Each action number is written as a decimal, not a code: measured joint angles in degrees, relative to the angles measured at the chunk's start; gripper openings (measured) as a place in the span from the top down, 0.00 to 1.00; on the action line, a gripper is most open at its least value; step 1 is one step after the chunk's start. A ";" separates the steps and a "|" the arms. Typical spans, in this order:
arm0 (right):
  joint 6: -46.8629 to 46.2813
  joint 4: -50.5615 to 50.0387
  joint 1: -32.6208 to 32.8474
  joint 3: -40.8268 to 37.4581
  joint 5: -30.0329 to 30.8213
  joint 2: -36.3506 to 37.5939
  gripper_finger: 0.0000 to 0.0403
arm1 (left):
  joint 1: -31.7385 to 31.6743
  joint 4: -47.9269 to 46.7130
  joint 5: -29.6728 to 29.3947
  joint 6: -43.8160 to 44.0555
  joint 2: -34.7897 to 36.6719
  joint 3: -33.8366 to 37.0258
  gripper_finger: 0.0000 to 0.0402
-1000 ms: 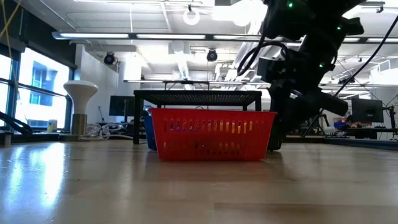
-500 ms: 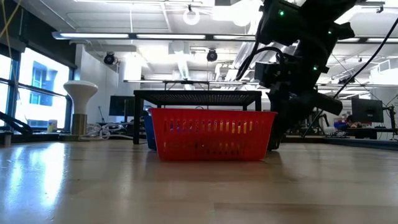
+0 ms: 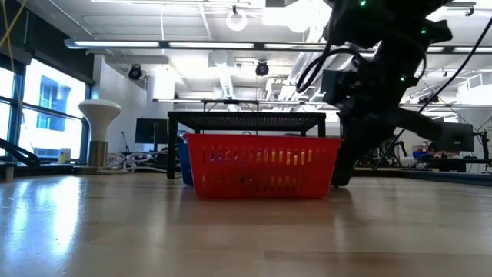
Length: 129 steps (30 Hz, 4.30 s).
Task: Pick & Place Office Desk Supplies
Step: Put the black bin on the shelf
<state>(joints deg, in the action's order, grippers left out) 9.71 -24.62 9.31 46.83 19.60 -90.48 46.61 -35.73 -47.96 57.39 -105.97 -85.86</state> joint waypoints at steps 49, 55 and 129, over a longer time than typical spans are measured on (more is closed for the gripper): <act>-33.87 -39.28 27.24 21.59 9.44 0.00 0.99 | 0.00 0.00 -0.11 0.04 0.00 0.02 0.68; -29.43 -46.16 24.79 30.72 13.28 0.00 0.99 | 0.00 -0.01 -0.09 -0.22 0.00 0.02 0.68; 5.47 -28.68 -19.87 32.17 1.43 0.04 0.61 | 0.44 -0.24 0.84 -2.09 0.00 0.04 0.68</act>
<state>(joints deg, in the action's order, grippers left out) 15.17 -53.30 -10.56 79.00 21.03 -90.43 47.05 -35.97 -47.13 55.30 -105.97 -85.82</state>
